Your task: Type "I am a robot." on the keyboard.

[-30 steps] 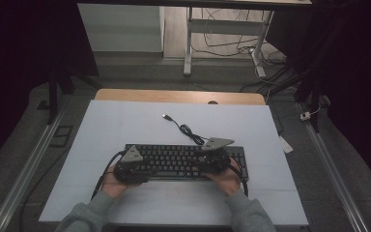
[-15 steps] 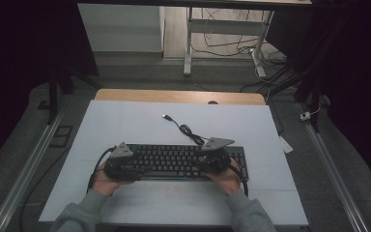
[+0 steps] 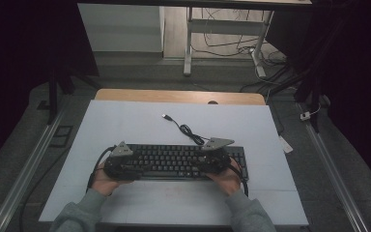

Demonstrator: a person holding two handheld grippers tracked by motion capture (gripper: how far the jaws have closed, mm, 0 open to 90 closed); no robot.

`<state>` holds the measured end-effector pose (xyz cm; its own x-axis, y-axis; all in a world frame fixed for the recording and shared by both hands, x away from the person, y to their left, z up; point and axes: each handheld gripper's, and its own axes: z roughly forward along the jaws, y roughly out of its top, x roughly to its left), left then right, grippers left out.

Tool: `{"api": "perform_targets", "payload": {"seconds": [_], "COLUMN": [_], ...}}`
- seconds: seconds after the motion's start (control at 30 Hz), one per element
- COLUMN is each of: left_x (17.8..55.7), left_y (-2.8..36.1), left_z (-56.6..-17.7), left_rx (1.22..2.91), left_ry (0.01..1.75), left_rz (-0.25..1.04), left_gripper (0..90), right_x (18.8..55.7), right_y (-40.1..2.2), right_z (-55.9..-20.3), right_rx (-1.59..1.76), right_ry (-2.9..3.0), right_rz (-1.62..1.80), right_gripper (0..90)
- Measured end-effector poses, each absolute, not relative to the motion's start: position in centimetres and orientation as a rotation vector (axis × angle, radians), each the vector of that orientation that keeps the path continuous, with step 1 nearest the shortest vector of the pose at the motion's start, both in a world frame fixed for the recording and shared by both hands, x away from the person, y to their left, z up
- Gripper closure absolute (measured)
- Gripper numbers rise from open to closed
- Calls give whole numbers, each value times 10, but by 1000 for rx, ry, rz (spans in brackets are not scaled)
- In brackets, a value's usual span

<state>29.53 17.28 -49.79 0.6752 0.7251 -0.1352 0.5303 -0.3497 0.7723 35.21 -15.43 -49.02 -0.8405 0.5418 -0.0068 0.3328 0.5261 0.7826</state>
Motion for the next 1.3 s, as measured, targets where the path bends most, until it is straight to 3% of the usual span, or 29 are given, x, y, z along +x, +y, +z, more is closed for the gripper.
{"api": "perform_targets", "payload": {"seconds": [0.5,1.17,1.3], "left_x": [310,324,325], "left_y": [180,191,189], "left_z": [-495,-506,-508], "left_rx": [2093,2194,2215], "left_ry": [1041,1086,1085], "left_rz": [311,280,282], "left_gripper": [390,855,888], "right_x": [354,354,354], "right_y": [-155,-157,-157], "right_z": [-490,-491,-491], "right_rx": [739,743,748], "right_ry": [2516,2511,2506], "right_rz": [1216,1201,1208], "right_gripper": [560,559,558]}}
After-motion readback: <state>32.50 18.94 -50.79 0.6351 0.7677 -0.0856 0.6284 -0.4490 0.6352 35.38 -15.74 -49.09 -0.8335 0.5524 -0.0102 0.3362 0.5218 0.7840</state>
